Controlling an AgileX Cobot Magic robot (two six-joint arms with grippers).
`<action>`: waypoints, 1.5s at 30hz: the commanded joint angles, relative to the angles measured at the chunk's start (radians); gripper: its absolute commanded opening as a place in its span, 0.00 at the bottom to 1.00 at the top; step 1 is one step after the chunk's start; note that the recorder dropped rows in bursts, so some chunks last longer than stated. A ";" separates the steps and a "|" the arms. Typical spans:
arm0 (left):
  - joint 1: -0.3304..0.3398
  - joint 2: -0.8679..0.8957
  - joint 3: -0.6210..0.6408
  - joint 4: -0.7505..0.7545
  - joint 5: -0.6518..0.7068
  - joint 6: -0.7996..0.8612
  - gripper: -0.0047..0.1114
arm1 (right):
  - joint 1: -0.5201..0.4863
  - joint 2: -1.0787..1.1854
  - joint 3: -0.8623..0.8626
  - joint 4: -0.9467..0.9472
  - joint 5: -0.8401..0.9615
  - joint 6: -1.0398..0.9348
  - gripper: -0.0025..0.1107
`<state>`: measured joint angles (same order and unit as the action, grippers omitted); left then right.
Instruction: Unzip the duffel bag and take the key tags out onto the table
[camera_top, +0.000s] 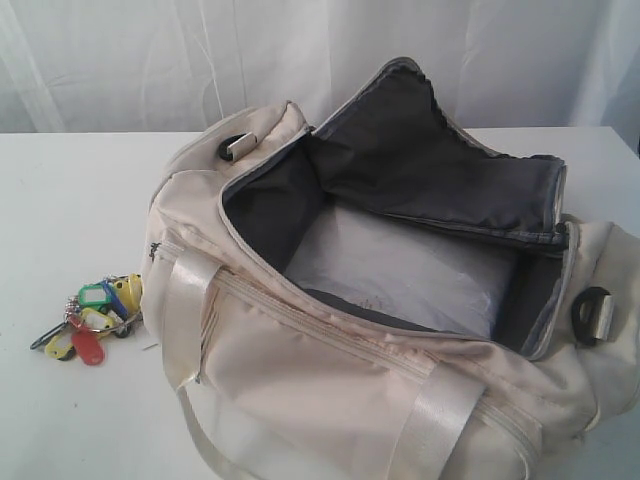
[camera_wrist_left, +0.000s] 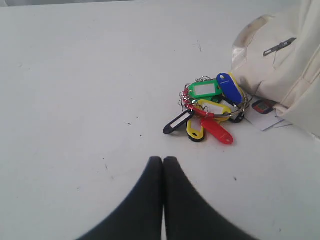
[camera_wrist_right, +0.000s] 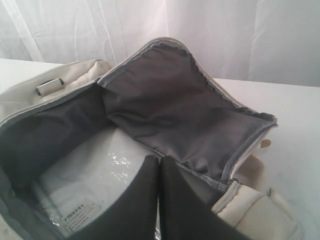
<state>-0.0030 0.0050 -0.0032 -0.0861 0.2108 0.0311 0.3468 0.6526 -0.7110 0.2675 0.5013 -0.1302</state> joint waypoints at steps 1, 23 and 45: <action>0.002 -0.005 0.003 -0.006 0.010 0.033 0.04 | -0.006 -0.006 0.004 0.001 -0.007 -0.003 0.02; 0.002 -0.005 0.003 -0.015 -0.004 -0.137 0.04 | -0.006 -0.005 0.004 0.001 -0.002 -0.003 0.02; 0.002 -0.005 0.003 -0.009 0.010 -0.038 0.04 | -0.006 -0.005 0.004 0.001 0.009 -0.003 0.02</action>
<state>-0.0030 0.0050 -0.0032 -0.0886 0.2135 -0.0564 0.3468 0.6526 -0.7110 0.2675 0.5127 -0.1302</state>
